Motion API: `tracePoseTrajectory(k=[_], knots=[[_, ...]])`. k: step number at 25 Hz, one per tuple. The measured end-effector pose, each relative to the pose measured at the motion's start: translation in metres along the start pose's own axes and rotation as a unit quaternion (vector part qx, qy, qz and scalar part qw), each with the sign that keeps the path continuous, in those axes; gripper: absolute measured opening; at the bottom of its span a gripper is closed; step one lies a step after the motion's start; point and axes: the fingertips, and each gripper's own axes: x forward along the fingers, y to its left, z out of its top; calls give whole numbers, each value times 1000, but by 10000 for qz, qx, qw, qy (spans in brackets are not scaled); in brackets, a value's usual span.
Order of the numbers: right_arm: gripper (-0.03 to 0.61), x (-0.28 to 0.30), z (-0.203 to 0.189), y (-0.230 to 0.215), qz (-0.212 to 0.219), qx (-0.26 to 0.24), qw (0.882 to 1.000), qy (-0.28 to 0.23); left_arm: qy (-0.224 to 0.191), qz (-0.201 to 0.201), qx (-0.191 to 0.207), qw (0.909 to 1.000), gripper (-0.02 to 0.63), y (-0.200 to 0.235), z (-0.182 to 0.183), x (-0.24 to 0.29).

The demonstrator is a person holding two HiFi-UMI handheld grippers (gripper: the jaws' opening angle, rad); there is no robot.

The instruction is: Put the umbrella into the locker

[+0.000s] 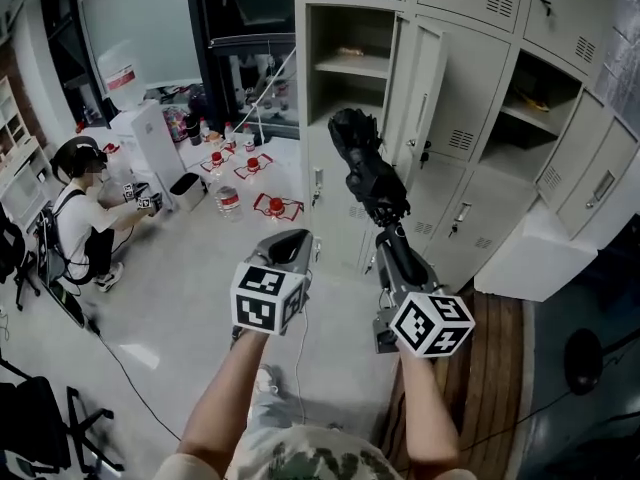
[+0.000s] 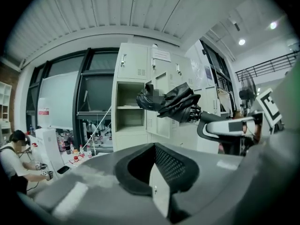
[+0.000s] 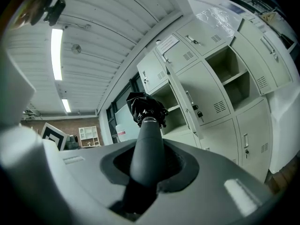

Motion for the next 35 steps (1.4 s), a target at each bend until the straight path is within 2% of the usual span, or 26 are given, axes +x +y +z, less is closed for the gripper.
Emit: tracePoseTrajectory(k=[6,11,19,25,35], knots=[[94,50,-2,-3,-325,-111,9994,-13,106,-472,-277,9984,5,45,2,40],[94,94,-1,1,-693,-100,9975,-54,209,-961,-573,9935,5,87,9,70],[94,155,-3,17,-1243,-19,9921,-186,198,-1309,-139,9911,5,149,26,103],[94,187,-6,21,-1599,5,9868,-243,214,-1780,60,9838,5,166,28,121],[94,228,-14,14,-1931,-45,9809,-217,131,-2069,85,9782,5,191,23,147]])
